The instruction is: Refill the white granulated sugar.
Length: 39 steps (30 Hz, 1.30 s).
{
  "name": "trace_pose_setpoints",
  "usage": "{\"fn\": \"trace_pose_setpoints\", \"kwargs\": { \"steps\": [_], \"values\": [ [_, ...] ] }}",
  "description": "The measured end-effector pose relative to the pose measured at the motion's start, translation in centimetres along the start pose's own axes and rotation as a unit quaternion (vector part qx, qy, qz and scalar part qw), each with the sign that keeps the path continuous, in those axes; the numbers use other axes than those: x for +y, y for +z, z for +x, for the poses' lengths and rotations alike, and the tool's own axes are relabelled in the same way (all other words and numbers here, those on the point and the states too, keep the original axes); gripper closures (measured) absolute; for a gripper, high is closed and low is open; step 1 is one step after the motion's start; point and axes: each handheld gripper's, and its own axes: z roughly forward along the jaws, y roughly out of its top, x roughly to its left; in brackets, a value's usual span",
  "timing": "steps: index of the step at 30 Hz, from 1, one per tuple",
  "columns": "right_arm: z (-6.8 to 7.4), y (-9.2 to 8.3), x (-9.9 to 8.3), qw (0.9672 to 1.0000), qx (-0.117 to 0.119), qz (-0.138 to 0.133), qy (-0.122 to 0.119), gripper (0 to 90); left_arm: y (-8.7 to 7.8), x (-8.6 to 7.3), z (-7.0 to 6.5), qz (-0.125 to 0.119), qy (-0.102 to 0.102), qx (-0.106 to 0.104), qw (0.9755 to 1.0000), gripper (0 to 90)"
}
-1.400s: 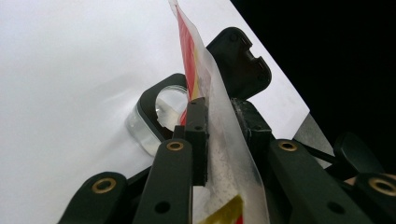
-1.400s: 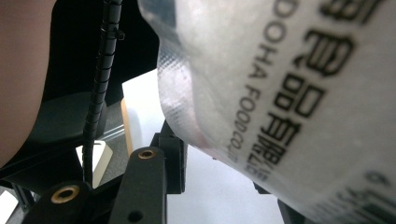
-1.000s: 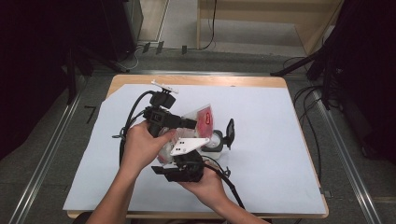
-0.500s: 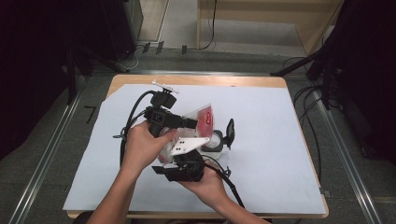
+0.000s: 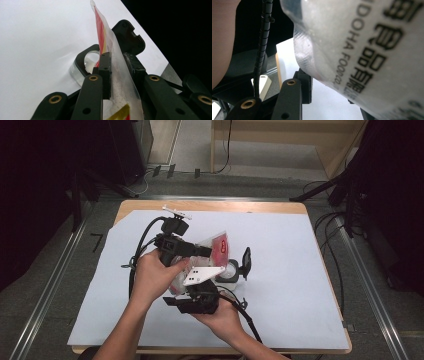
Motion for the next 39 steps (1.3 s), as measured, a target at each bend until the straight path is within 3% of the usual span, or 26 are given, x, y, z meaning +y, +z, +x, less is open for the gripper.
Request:
{"fn": "trace_pose_setpoints", "kwargs": {
  "steps": [39],
  "values": [
    [0.28, -0.21, -0.05, 1.0000, -0.006, 0.002, -0.001, 64.2, 0.09, 0.04, -0.40, 0.000, 0.009, -0.001, 1.0000, 76.7]
  ]
}}
